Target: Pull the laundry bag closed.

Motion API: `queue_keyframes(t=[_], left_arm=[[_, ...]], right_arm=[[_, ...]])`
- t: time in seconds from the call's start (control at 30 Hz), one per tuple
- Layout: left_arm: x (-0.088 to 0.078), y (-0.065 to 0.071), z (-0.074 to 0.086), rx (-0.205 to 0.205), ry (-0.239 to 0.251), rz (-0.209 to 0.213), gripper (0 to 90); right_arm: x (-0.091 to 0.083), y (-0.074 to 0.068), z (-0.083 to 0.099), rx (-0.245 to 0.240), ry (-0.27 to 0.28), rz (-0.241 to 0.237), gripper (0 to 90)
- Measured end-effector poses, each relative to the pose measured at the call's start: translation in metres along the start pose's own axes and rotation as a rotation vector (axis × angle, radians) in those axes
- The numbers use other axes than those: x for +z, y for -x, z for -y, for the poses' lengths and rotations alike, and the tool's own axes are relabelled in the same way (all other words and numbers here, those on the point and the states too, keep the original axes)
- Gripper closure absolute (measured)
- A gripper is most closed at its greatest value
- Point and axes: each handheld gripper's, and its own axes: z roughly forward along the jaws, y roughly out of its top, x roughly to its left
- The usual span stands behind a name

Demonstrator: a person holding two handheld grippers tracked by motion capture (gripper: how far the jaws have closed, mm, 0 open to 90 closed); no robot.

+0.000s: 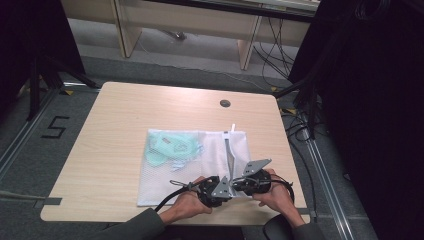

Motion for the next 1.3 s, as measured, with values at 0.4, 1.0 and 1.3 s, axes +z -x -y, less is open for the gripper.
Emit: queue_keyframes(t=[0.4,1.0,1.3], left_arm=[[0.002,0.003,0.005,-0.061,0.021,0.006,87.8],[-0.001,0.004,0.006,-0.075,0.030,0.007,87.9],[-0.005,0.002,0.005,-0.056,0.031,-0.005,87.9]], right_arm=[[0.004,0.003,-0.004,-0.026,-0.012,0.000,86.3],[0.009,0.008,-0.009,-0.030,-0.039,0.015,86.3],[0.013,0.012,-0.014,-0.014,-0.048,0.034,86.3]])
